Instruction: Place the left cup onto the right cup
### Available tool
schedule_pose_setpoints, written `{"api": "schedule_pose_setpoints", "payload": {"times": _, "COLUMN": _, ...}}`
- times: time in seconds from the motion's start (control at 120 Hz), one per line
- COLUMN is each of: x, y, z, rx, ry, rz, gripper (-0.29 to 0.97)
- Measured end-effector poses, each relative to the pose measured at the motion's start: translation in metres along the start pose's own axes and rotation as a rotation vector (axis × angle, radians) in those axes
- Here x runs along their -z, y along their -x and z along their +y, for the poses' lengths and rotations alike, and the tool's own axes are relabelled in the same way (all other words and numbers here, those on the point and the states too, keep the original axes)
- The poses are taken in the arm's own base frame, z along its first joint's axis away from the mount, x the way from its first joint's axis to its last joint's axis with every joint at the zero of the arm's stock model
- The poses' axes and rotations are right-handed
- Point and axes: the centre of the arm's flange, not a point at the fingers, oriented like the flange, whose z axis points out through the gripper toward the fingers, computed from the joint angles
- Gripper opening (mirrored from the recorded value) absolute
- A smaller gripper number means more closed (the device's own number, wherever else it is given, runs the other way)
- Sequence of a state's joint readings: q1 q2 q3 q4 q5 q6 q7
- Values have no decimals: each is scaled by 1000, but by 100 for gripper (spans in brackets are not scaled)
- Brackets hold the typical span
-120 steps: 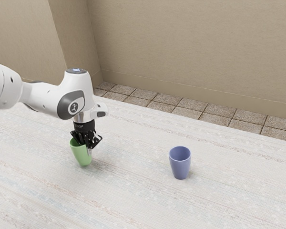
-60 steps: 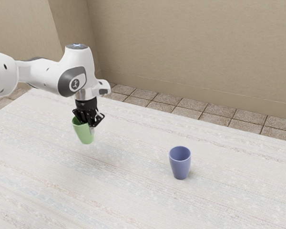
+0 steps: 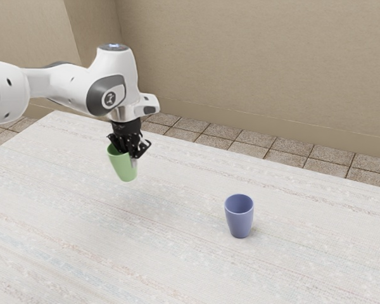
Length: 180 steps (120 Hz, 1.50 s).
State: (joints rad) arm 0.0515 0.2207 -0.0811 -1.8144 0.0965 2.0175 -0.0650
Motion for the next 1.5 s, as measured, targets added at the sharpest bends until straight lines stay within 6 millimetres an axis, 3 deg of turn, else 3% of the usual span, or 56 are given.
{"api": "schedule_pose_setpoints", "payload": {"times": 0.5, "x": 20, "y": -5, "z": 57, "rx": -55, "ry": -1, "rz": 32, "gripper": -10}}
{"api": "schedule_pose_setpoints", "payload": {"times": 1.008, "x": 26, "y": -25, "z": 115, "rx": -107, "ry": -1, "rz": 47, "gripper": -10}}
{"api": "schedule_pose_setpoints", "payload": {"times": 1.5, "x": 38, "y": -10, "z": 190, "rx": -174, "ry": -6, "rz": 53, "gripper": -10}}
